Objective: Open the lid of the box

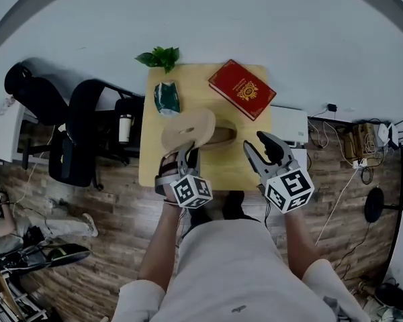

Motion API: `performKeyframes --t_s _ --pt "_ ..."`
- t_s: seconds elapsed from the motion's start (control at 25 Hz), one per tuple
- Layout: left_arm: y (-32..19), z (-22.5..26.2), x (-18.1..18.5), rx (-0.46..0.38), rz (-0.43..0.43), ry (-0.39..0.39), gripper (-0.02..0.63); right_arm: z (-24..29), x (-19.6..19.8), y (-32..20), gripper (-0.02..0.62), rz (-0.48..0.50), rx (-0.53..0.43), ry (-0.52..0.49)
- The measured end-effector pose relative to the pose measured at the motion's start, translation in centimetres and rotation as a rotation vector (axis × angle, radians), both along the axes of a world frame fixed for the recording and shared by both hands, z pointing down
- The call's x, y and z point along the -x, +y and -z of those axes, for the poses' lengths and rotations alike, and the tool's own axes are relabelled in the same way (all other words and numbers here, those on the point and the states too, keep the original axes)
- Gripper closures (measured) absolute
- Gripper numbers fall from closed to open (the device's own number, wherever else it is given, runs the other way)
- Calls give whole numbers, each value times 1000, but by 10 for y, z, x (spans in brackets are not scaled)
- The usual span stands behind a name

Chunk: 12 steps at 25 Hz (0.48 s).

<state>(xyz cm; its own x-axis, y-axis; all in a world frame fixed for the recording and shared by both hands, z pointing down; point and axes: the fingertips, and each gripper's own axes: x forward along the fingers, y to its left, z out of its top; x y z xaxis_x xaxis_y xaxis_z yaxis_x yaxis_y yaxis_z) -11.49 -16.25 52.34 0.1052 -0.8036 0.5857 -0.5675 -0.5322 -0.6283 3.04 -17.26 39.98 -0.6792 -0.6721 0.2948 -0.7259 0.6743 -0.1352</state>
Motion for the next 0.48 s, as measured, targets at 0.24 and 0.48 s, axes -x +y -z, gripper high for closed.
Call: performKeyframes --t_s 0.24,0.48 --pt "6 11 18 -15 -39 47 540 5 21 16 444 -55 -11 8" --pt "9 25 37 -32 -56 109 540 6 34 27 465 -111 -21 26"
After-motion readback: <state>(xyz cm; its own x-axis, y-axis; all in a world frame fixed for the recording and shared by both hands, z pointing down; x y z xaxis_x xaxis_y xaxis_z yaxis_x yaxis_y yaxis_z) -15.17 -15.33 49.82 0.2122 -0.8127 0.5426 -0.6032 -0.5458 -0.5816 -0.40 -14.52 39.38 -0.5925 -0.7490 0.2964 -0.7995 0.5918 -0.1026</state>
